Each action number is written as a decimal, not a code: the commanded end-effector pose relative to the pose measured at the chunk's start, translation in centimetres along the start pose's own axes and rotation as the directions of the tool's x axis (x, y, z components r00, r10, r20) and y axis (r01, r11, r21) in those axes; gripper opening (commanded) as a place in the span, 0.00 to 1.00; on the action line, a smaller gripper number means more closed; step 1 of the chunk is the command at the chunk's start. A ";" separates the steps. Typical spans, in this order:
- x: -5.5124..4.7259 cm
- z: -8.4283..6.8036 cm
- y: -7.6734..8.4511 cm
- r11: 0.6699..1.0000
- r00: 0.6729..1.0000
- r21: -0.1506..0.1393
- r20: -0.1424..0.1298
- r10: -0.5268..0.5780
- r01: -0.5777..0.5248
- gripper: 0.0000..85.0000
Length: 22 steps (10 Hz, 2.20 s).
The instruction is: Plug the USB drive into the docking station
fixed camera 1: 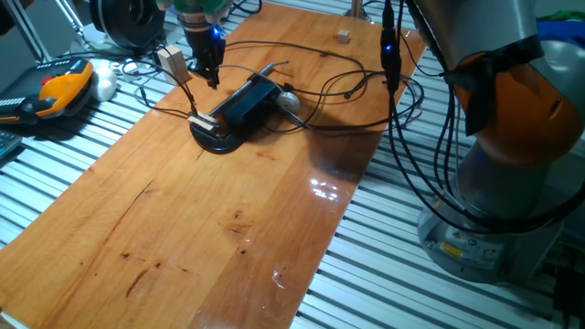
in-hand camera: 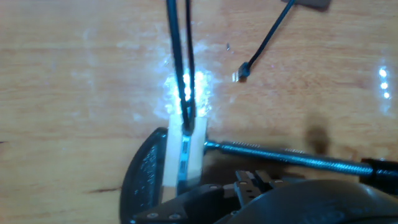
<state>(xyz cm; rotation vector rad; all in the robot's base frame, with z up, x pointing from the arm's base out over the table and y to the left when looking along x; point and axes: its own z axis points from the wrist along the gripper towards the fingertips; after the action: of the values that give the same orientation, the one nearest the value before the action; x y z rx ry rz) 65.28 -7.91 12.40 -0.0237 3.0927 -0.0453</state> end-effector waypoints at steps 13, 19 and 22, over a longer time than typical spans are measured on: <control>2.5 1.8 3.4 0.995 0.995 -0.016 0.009 0.095 -0.094 0.00; 2.3 2.5 4.1 0.996 0.996 -0.034 0.024 0.088 -0.088 0.00; 2.2 3.0 4.2 0.996 0.996 -0.028 0.025 0.082 -0.081 0.00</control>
<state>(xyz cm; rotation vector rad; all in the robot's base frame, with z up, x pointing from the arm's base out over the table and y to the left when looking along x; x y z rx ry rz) 63.20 -3.81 9.22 0.0996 3.0650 -0.0004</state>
